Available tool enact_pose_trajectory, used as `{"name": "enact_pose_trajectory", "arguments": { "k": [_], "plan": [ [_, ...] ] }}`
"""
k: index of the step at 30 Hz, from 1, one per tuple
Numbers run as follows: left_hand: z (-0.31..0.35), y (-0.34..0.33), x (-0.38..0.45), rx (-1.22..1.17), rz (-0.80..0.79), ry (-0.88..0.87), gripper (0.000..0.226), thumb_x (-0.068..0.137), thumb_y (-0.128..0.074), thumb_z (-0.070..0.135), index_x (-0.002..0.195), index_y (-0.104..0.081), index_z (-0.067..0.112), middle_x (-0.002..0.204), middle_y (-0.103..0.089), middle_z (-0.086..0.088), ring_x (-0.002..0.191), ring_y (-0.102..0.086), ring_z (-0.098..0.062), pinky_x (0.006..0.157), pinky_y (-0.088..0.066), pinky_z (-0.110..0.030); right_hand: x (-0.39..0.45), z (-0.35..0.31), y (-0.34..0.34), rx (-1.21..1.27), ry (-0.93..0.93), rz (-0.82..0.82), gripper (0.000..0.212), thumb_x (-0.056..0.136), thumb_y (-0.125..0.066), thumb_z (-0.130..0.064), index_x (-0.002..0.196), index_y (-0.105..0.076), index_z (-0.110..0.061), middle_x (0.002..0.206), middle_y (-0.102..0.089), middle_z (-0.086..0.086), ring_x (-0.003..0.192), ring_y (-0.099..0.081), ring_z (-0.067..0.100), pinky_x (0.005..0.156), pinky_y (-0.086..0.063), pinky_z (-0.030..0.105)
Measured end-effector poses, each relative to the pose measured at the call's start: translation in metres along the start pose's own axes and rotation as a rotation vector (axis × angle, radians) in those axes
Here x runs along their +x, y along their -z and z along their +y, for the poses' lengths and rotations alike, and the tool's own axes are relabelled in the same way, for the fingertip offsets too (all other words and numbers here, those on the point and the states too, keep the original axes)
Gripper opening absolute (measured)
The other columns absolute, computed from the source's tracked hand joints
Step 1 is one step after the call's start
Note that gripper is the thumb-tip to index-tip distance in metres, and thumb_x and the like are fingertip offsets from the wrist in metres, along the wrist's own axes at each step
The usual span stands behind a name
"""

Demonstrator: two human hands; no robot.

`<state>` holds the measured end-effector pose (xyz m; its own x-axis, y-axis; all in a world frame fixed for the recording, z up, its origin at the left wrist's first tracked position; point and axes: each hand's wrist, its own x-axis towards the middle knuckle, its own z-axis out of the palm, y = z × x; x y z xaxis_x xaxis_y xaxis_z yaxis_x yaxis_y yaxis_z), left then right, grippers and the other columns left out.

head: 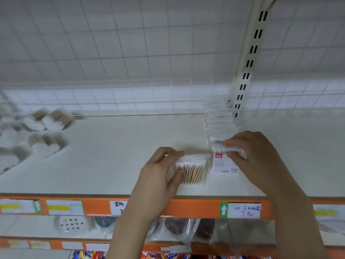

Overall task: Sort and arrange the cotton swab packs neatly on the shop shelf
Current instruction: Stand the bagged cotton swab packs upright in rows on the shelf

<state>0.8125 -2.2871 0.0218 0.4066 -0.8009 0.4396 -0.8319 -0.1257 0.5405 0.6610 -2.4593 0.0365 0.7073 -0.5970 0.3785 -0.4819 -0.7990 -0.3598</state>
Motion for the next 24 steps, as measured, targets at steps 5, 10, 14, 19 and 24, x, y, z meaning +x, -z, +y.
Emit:
{"name": "enact_pose_trajectory", "arguments": {
  "k": [5, 10, 14, 19, 24],
  "plan": [
    [0.014, -0.009, 0.003, -0.008, -0.004, -0.02, 0.039, 0.083, -0.066, 0.012, 0.121, -0.06, 0.019, 0.108, -0.055, 0.008, 0.081, -0.049, 0.001, 0.082, -0.043, -0.013, 0.004, 0.004, -0.003, -0.004, 0.01, -0.008, 0.031, 0.085, -0.063, -0.011, 0.116, -0.064, -0.016, 0.107, -0.059, 0.001, 0.105, -0.042, 0.016, 0.079, -0.022, 0.011],
    [0.035, -0.028, 0.009, -0.008, -0.01, -0.034, 0.04, 0.082, -0.065, 0.012, 0.121, -0.059, 0.018, 0.101, -0.05, 0.013, 0.089, -0.05, -0.007, 0.078, -0.032, 0.0, -0.004, 0.008, 0.006, 0.027, -0.048, 0.054, 0.051, 0.086, -0.063, -0.022, 0.134, -0.047, -0.015, 0.128, -0.05, 0.001, 0.12, -0.035, 0.016, 0.095, -0.023, 0.018],
    [0.045, -0.044, 0.017, 0.003, -0.007, -0.056, 0.036, 0.082, -0.064, 0.008, 0.117, -0.061, 0.016, 0.108, -0.057, 0.005, 0.087, -0.053, -0.006, 0.081, -0.035, -0.004, -0.019, 0.018, 0.014, 0.024, -0.069, 0.094, 0.036, 0.09, -0.056, -0.019, 0.125, -0.055, -0.011, 0.119, -0.057, 0.004, 0.113, -0.046, 0.021, 0.092, -0.03, 0.021],
    [0.053, -0.059, 0.029, 0.005, -0.013, -0.059, 0.038, 0.08, -0.064, 0.004, 0.116, -0.063, 0.017, 0.109, -0.056, 0.003, 0.09, -0.057, -0.011, 0.083, -0.042, -0.013, -0.039, 0.025, 0.019, 0.056, -0.123, 0.125, 0.027, 0.088, -0.059, -0.01, 0.114, -0.062, -0.007, 0.109, -0.062, 0.007, 0.103, -0.054, 0.026, 0.086, -0.036, 0.026],
    [0.054, -0.069, 0.032, -0.03, 0.041, -0.026, 0.036, 0.08, -0.065, 0.006, 0.115, -0.063, 0.016, 0.108, -0.055, 0.001, 0.076, -0.053, -0.007, 0.08, -0.04, -0.009, -0.05, 0.027, 0.019, 0.077, -0.135, 0.165, 0.026, 0.086, -0.062, -0.007, 0.111, -0.064, -0.006, 0.105, -0.064, 0.007, 0.1, -0.056, 0.026, 0.085, -0.038, 0.028]
  ]
}}
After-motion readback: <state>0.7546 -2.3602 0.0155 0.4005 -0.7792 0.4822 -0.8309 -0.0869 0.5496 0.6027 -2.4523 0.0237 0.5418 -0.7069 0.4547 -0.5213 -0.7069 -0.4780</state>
